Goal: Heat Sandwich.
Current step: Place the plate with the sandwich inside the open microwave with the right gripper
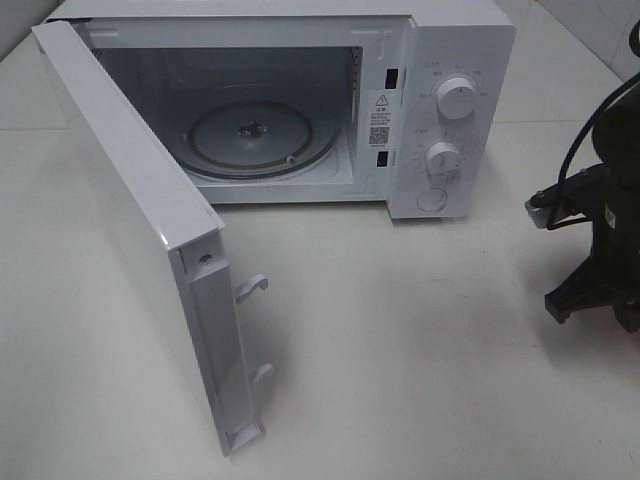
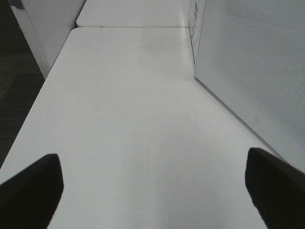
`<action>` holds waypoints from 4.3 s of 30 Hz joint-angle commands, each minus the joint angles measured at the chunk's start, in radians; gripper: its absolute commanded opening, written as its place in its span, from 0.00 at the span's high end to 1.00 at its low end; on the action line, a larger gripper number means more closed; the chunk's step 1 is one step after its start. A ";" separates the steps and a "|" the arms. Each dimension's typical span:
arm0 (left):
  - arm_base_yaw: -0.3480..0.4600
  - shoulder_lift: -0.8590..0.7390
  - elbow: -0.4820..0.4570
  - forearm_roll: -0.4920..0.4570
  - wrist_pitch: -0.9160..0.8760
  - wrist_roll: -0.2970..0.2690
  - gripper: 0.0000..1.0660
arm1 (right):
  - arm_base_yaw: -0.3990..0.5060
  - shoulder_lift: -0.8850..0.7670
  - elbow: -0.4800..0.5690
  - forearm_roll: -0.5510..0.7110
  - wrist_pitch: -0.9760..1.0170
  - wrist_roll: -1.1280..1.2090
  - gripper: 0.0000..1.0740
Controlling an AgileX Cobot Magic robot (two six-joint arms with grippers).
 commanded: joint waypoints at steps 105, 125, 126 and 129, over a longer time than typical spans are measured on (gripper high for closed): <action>0.004 -0.025 0.002 0.000 -0.004 0.000 0.08 | 0.876 -0.368 0.070 -0.063 0.116 -0.342 0.99; 0.004 -0.025 0.002 0.000 -0.004 0.000 0.08 | 0.876 -0.368 0.070 -0.137 0.025 -0.564 0.99; 0.004 -0.025 0.002 0.000 -0.004 0.000 0.08 | 0.876 -0.368 0.070 -0.137 0.011 -0.594 0.99; 0.004 -0.025 0.002 0.000 -0.004 0.000 0.08 | 0.876 -0.368 0.070 -0.137 -0.005 -0.625 0.99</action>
